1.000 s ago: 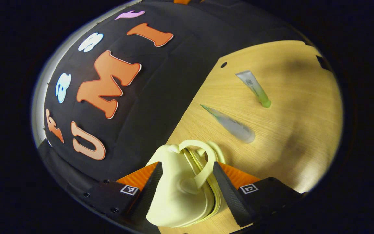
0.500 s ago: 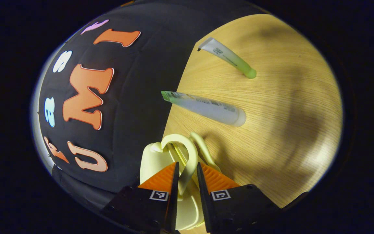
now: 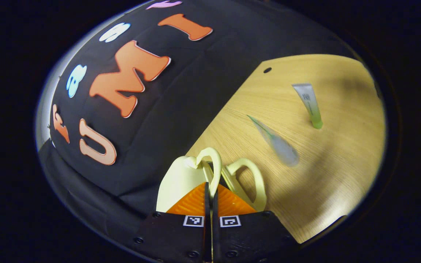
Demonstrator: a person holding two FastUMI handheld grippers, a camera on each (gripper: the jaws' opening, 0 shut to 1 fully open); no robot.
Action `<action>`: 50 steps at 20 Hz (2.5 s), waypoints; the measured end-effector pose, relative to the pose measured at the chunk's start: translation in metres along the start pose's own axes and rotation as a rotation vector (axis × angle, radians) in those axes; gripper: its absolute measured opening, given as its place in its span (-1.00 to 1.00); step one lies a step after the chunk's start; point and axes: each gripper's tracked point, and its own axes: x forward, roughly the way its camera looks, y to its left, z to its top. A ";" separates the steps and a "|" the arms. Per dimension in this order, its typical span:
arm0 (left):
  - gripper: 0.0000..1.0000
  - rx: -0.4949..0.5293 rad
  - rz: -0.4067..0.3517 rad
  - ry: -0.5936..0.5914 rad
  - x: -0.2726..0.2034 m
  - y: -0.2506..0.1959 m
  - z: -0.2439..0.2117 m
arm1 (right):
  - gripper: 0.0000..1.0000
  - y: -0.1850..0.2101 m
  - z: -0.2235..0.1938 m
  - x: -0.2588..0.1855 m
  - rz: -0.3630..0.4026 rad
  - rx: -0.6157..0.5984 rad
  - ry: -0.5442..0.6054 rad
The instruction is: First open the suitcase, pack the skin care products into it, and then close the suitcase.
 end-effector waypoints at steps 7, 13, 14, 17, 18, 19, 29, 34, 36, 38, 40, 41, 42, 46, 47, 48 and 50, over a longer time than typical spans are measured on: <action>-0.97 -0.279 0.062 -0.031 -0.008 0.004 0.012 | 0.91 0.021 -0.003 0.005 0.047 -0.028 -0.003; -0.98 -0.518 0.113 -0.059 -0.005 0.007 0.019 | 0.91 0.045 -0.006 0.018 0.056 -0.022 0.035; -0.97 -0.548 0.127 -0.067 -0.005 0.008 0.019 | 0.91 0.048 -0.005 0.020 0.048 -0.028 0.037; -0.98 -0.570 0.164 -0.073 -0.003 0.009 0.016 | 0.91 0.058 -0.005 0.032 -0.001 -0.036 0.048; -0.97 -0.565 0.183 -0.074 -0.001 0.007 0.016 | 0.92 0.066 -0.002 0.036 -0.006 -0.033 0.048; -0.98 -0.587 0.191 -0.078 0.000 0.004 0.013 | 0.91 0.076 0.000 0.042 -0.018 -0.033 0.051; -0.98 -0.656 0.267 0.032 0.025 0.001 -0.017 | 0.91 0.141 0.026 0.064 -0.088 -0.068 0.050; -0.97 -0.724 0.253 0.114 0.042 0.006 -0.040 | 0.91 0.161 0.025 0.067 -0.135 -0.059 0.072; -0.97 -0.747 0.231 0.153 0.049 0.006 -0.046 | 0.91 0.168 0.022 0.068 -0.153 -0.044 0.083; -0.97 -0.782 0.198 0.190 0.061 0.007 -0.048 | 0.91 0.176 0.020 0.068 -0.170 -0.037 0.094; -0.92 -0.815 0.173 0.227 0.072 0.007 -0.054 | 0.91 0.184 0.019 0.068 -0.180 -0.035 0.103; -0.89 -0.829 0.172 0.247 0.073 0.008 -0.057 | 0.91 0.187 0.018 0.067 -0.183 -0.035 0.108; -0.78 -0.836 0.166 0.280 0.078 0.006 -0.058 | 0.91 0.190 0.018 0.068 -0.192 -0.033 0.118; -0.67 -0.866 0.171 0.248 0.084 0.021 -0.021 | 0.91 0.188 0.020 0.067 -0.214 0.002 0.121; -0.63 -0.853 0.161 0.220 0.081 0.021 -0.007 | 0.91 0.185 0.020 0.067 -0.220 0.006 0.121; -0.50 -0.847 0.155 0.196 0.081 0.020 0.003 | 0.91 0.180 0.021 0.066 -0.230 0.006 0.119; -0.16 -0.853 0.147 0.130 0.080 0.015 0.029 | 0.91 0.175 0.020 0.060 -0.239 0.003 0.114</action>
